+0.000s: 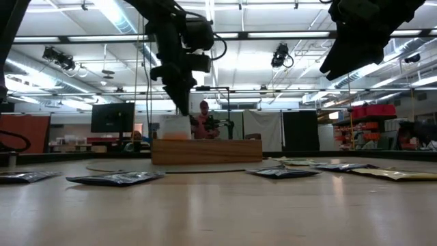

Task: Pick & Place Tea
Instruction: Put the white tea bag into the left section of the wooden organizer

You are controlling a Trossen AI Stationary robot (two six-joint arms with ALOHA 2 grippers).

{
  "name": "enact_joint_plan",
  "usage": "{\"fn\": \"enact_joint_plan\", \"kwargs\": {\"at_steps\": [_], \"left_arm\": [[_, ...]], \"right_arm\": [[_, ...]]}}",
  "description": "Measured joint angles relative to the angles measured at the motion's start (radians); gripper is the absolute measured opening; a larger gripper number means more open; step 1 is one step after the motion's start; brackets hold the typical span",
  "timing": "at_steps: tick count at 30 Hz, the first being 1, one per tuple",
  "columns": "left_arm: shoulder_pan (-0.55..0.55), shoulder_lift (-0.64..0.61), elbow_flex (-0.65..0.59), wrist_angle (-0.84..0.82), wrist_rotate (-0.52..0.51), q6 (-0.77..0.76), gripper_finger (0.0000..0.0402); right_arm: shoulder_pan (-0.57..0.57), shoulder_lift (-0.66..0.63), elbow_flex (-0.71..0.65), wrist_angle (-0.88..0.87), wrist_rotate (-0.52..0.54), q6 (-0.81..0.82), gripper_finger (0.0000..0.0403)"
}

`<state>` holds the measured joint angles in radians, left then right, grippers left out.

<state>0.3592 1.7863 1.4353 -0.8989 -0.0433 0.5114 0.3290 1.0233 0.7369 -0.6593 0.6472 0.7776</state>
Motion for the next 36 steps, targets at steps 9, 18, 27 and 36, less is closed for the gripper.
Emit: {"fn": "enact_joint_plan", "kwargs": {"at_steps": [9, 18, 27, 36], "left_arm": [[0.003, 0.018, 0.002, -0.043, 0.072, -0.015, 0.0001], [0.002, 0.044, 0.003, 0.005, 0.063, -0.026, 0.0002], [0.001, 0.057, 0.002, -0.006, 0.083, -0.104, 0.0012], [0.015, 0.052, 0.003, 0.006, 0.099, -0.169, 0.0109]], "right_arm": [[0.0, 0.0, 0.0, -0.002, 0.0, 0.009, 0.0224], [0.0, 0.0, 0.0, -0.003, 0.001, 0.008, 0.0224], [0.0, 0.0, 0.0, -0.008, 0.001, 0.015, 0.0224], [0.0, 0.0, 0.0, -0.008, 0.01, 0.0, 0.0224]]}}
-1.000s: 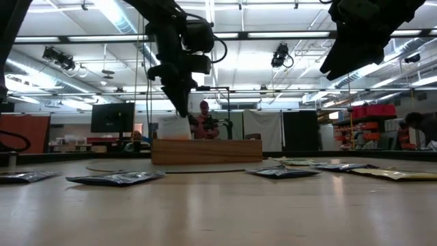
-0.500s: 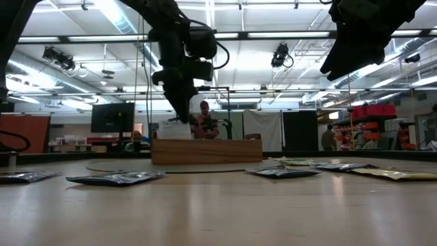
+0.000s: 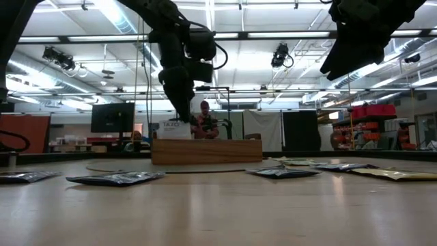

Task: Pick & Place Tea
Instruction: Put the white tea bag into the left section of the wooden organizer, then put the purple tea bag into the right section of the wooden organizer

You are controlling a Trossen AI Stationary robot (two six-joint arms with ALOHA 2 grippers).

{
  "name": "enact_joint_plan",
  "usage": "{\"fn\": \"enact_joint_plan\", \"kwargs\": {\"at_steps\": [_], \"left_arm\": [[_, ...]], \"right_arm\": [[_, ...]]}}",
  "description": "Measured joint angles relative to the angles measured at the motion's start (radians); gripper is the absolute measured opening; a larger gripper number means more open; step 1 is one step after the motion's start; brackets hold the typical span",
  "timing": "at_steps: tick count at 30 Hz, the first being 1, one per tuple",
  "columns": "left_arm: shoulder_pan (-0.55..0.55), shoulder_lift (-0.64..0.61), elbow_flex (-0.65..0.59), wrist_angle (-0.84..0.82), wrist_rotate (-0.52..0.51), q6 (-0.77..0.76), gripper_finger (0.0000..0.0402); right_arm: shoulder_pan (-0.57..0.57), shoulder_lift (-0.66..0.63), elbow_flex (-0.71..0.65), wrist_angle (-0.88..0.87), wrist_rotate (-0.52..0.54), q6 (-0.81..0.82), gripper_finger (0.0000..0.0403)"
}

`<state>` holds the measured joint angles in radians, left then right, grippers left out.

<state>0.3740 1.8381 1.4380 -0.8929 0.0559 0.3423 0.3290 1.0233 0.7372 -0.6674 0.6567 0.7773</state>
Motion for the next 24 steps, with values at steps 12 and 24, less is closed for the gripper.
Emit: {"fn": "enact_joint_plan", "kwargs": {"at_steps": [12, 24], "left_arm": [[0.007, -0.193, -0.025, 0.395, 0.168, -0.328, 0.0169], [-0.187, -0.237, -0.165, 0.86, 0.083, -0.6, 0.0151]], "right_arm": [[0.0, 0.0, 0.0, 0.014, 0.001, -0.018, 0.0224], [0.03, -0.151, 0.0, 0.054, 0.081, -0.054, 0.0224]]}}
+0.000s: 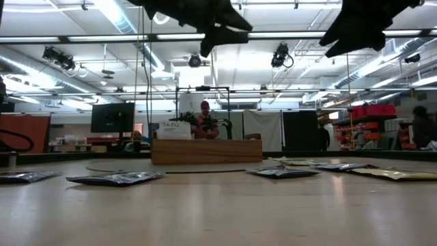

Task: Pick & Place Tea
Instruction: Put the purple tea bag into the right section of the wooden organizer

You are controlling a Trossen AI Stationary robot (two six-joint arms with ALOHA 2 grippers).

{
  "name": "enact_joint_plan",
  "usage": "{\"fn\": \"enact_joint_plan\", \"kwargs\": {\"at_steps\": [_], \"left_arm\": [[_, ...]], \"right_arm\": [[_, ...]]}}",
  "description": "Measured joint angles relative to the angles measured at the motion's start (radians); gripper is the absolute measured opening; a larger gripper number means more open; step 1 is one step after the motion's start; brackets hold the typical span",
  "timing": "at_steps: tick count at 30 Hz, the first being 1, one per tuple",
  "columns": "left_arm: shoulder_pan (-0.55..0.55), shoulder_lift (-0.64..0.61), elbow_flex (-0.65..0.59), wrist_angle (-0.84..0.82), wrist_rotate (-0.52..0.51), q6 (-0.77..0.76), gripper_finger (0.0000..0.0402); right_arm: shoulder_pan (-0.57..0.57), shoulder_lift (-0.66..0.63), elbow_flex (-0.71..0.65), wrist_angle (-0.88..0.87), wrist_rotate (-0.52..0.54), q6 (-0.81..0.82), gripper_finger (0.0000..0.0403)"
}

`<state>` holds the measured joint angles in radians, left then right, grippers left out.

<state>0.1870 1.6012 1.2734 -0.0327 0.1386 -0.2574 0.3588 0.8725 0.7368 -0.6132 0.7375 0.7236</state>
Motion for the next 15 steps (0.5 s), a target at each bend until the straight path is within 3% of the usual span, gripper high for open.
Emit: {"fn": "enact_joint_plan", "kwargs": {"at_steps": [7, 15], "left_arm": [[-0.115, -0.002, -0.14, 0.305, -0.136, -0.16, 0.0136], [-0.199, -0.11, -0.307, 0.33, -0.212, -0.229, 0.0133]], "right_arm": [[0.0, -0.094, 0.0, 0.0, -0.007, -0.01, 0.0224], [0.015, -0.153, 0.0, -0.02, -0.138, -0.034, 0.0224]]}}
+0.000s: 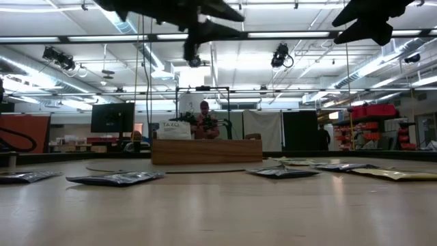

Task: Pick & Place Tea
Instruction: Put the purple tea bag into the right section of the wooden organizer

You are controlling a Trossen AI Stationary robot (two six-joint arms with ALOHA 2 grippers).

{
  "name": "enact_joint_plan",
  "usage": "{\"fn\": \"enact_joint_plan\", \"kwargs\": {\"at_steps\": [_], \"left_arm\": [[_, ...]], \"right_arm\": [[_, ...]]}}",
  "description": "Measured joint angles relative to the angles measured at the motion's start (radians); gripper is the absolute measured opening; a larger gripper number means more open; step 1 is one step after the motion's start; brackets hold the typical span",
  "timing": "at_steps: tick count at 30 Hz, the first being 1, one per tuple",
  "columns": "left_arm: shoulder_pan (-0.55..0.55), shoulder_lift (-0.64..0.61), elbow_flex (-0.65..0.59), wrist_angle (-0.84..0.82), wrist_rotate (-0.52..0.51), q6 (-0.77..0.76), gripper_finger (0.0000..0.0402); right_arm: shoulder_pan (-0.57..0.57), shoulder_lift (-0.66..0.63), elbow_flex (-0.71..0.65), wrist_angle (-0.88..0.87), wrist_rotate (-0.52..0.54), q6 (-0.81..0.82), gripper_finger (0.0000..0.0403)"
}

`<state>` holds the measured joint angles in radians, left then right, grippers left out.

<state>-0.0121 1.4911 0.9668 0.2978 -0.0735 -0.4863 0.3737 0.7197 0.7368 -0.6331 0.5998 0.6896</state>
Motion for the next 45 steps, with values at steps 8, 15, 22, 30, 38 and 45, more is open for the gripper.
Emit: {"fn": "enact_joint_plan", "kwargs": {"at_steps": [8, 15, 22, 30, 38, 45], "left_arm": [[-0.004, -0.299, -0.255, -0.021, -0.101, -0.051, 0.0133], [-0.005, -0.504, -0.306, -0.3, -0.124, -0.044, 0.0133], [-0.022, -0.633, -0.306, -0.52, -0.217, -0.026, 0.0133], [-0.05, -0.717, -0.305, -0.588, -0.223, -0.003, 0.0133], [-0.068, -0.779, -0.306, -0.643, -0.228, 0.013, 0.0133], [-0.071, -0.787, -0.306, -0.671, -0.216, 0.026, 0.0133]], "right_arm": [[0.003, -0.001, 0.0, -0.022, -0.068, -0.028, 0.0224], [0.0, 0.003, 0.0, -0.03, -0.1, -0.077, 0.0224], [0.0, 0.003, 0.0, -0.034, -0.081, -0.123, 0.0224], [0.0, 0.006, 0.0, -0.04, 0.055, -0.086, 0.0224], [-0.004, 0.015, 0.0, -0.009, -0.074, -0.057, 0.0224], [-0.05, 0.121, -0.001, -0.13, -0.308, 0.059, 0.0224]]}}
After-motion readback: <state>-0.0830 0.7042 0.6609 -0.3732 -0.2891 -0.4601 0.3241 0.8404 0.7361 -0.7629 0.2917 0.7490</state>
